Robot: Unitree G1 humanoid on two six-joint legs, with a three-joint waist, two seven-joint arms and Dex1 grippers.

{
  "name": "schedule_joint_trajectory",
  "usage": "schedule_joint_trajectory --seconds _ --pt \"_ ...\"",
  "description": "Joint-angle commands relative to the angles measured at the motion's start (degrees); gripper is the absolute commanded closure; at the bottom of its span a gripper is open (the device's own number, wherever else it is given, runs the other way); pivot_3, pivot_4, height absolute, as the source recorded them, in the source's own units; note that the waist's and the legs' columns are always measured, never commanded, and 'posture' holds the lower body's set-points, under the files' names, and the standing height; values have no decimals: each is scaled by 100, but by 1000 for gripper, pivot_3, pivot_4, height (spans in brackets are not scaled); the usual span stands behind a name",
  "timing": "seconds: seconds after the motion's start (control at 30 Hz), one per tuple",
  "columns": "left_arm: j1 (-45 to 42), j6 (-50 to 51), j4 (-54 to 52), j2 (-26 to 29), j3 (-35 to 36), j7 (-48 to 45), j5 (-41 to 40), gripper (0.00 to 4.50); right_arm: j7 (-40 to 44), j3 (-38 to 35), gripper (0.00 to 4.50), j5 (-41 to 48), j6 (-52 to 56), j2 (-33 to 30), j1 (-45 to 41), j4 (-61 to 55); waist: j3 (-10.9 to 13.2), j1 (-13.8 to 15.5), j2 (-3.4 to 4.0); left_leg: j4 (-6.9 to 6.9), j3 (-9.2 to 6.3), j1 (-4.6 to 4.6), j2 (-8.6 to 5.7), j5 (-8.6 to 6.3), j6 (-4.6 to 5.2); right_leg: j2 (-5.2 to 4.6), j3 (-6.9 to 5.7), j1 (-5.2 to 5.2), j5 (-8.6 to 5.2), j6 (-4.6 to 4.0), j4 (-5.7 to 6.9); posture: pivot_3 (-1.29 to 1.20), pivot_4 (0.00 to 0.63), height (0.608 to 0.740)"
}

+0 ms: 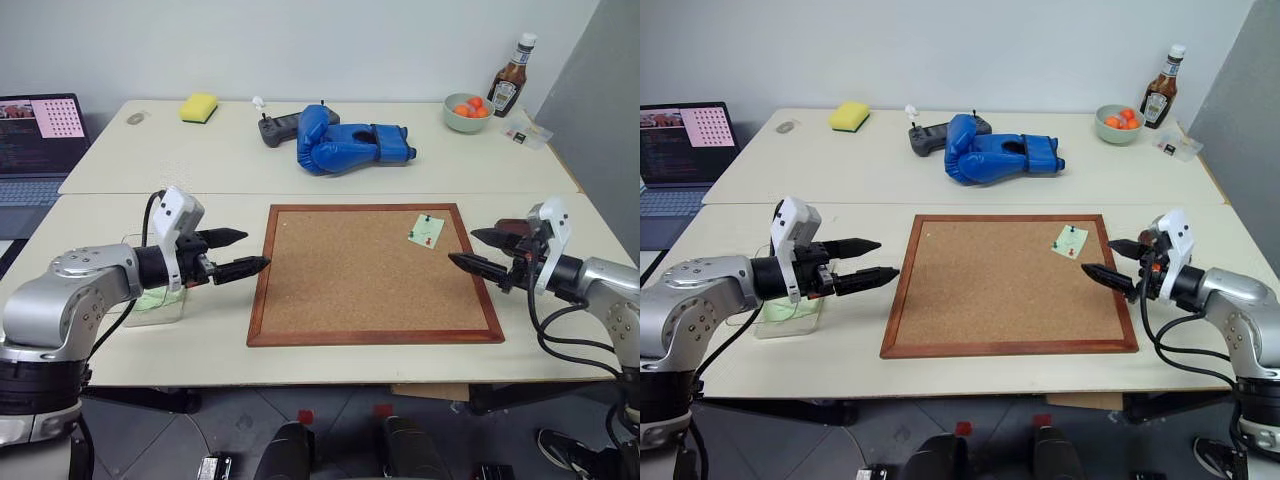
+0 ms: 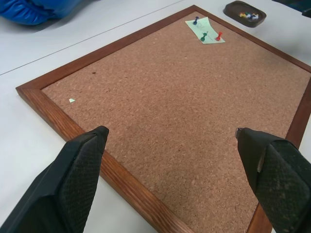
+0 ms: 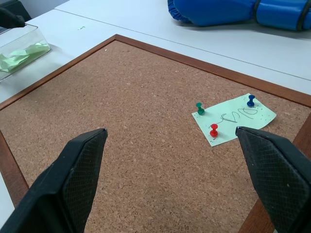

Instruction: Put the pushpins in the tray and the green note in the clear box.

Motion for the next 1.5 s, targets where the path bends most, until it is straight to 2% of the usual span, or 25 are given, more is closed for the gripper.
schedule_joint_trajectory --seconds 0.03,1.4,1.5 --pt "-101 -75 -85 63 -12 -61 63 35 40 -48 0 -27 -123 -88 -106 -69 0 0 0 0 0 0 0 0 0 0 0 0 0 0 0 0 150 740" --pt "-314 -335 169 -282 -72 -218 124 35 -153 -92 0 -162 -226 35 -17 -160 4 3 0 1 -2 -1 -1 0 0 -1 0 -1 0 0 1 0 150 740" --pt "-389 -397 80 -500 -72 -139 75 439 -287 -64 0 -245 -261 77 7 -200 4 7 0 3 -2 -1 -1 0 -1 -1 0 0 0 0 1 0 150 740"
